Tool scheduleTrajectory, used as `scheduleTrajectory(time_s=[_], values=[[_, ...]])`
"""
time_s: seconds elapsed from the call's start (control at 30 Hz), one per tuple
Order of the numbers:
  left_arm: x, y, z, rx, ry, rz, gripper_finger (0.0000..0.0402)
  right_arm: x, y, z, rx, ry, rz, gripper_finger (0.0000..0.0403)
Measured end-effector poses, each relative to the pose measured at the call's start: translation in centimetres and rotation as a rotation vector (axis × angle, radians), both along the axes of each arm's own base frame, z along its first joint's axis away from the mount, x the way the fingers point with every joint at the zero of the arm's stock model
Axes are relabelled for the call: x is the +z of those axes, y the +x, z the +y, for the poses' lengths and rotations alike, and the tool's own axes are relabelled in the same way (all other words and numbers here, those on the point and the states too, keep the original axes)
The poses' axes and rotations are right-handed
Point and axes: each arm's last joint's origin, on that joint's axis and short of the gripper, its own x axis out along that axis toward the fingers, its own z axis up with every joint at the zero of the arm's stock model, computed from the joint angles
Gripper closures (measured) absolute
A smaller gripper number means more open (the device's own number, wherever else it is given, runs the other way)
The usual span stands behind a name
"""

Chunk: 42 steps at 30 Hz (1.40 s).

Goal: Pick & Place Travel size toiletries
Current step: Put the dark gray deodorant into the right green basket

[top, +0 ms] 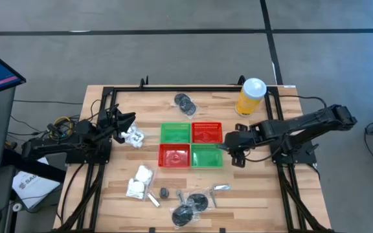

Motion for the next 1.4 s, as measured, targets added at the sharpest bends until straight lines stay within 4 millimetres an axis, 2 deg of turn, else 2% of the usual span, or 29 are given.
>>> scheduleTrajectory(time_s=[0.17,0.67,0.93,1.03,1.27,1.4], values=[[0.0,0.0,0.0,-0.001,0.001,-0.005,0.0314,-0.2,1.3,0.1,0.037,-0.006,-0.066,0.0212],[0.4,0.4,-0.1,-0.05,0.021,-0.026,0.0314,-4.0,5.0,0.7,0.067,0.004,-0.052,0.0212],[0.4,0.7,-0.1,-0.066,0.027,-0.025,0.0314,-4.7,7.5,1.0,0.087,0.004,-0.045,0.0212],[0.4,0.8,-0.1,-0.072,0.029,-0.024,0.0314,-5.6,8.5,1.2,0.102,-0.002,-0.015,0.0212],[0.4,0.9,-0.1,-0.072,0.028,-0.02,0.0314,-6.9,9.3,1.3,0.123,-0.002,0.026,0.0212],[0.3,1.1,0.0,-0.072,0.027,-0.014,0.0314,-6.9,9.4,1.4,0.124,0.002,0.018,0.0212]])
